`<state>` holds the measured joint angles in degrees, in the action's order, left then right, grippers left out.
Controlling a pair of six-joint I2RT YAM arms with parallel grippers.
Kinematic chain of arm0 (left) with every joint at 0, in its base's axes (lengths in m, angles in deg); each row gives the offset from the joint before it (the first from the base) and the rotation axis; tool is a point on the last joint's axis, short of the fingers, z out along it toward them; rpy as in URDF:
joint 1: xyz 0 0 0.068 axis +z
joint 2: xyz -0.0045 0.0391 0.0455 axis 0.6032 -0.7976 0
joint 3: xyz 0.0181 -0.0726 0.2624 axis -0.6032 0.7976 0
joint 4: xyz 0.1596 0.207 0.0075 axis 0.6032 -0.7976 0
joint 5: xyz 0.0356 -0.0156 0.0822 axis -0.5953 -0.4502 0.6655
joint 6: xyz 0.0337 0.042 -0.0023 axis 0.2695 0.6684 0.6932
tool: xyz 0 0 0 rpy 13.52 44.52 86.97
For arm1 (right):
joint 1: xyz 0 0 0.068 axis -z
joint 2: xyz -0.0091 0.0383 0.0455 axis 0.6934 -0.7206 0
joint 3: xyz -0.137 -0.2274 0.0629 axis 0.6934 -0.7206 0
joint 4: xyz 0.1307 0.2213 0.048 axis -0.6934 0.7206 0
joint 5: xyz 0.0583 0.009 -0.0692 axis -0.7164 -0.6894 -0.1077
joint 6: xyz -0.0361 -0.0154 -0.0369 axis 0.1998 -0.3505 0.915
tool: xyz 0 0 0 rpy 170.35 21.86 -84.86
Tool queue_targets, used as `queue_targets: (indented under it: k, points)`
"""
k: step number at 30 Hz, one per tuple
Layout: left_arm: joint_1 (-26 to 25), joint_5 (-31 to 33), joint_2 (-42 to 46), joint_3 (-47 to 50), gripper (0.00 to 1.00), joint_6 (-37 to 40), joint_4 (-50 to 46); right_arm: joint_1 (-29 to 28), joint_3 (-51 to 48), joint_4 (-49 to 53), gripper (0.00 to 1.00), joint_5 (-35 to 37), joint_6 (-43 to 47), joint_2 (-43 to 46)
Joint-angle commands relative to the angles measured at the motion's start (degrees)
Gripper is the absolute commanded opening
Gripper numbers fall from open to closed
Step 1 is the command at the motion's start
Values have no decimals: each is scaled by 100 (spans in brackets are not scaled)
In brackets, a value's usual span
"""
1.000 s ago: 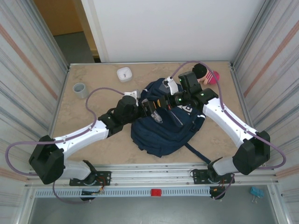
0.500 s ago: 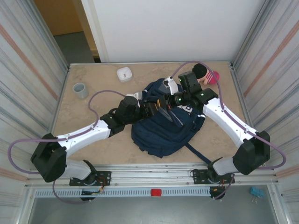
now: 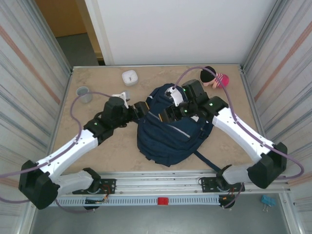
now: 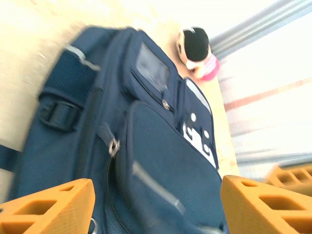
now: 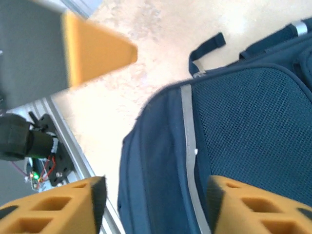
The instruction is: Pack the student bag
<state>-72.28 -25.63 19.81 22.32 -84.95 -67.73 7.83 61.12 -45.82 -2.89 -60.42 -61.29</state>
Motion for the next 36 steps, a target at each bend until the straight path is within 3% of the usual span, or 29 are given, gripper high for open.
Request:
queue_targets:
  k: [1, 6, 10, 15, 17, 21, 23, 25, 29, 36]
  points:
    - [292, -354, 64, -113, 70, 433, -396, 90, -292, 110, 67, 380, -298, 862]
    - [586, -1083, -506, -354, 72, 788, -326, 890, -1331, 392, 76, 743, -1295, 2051]
    - [601, -1760, -1245, -401, 70, 640, 49, 1546, -2082, 714, 79, 547, -1722, 2352]
    - [437, -2278, -1924, -288, 61, 483, 524, 2072, -2688, 722, 80, 209, -1935, 2226]
    - [339, -2337, -2019, -232, 50, 487, 573, 2223, -2898, 409, 79, -149, -2004, 2175]
    - [225, -2324, -1906, 5, 27, 471, 471, 2300, -3175, -230, 72, -892, -2077, 1900]
    - [226, -2210, -1618, 319, 12, 317, 539, 2298, -3323, -663, 63, -1186, -2209, 1645]
    - [199, -2118, -1271, 671, 5, 116, 658, 2290, -3409, -1181, 51, -1470, -2338, 1412]
    - [-57, -1821, -579, 1143, 2, -57, 578, 2175, -3235, -1827, 39, -1574, -2478, 806]
    - [-869, -956, 147, 1389, 2, -335, 276, 1973, -2245, -2615, 37, -2269, -2469, -374]
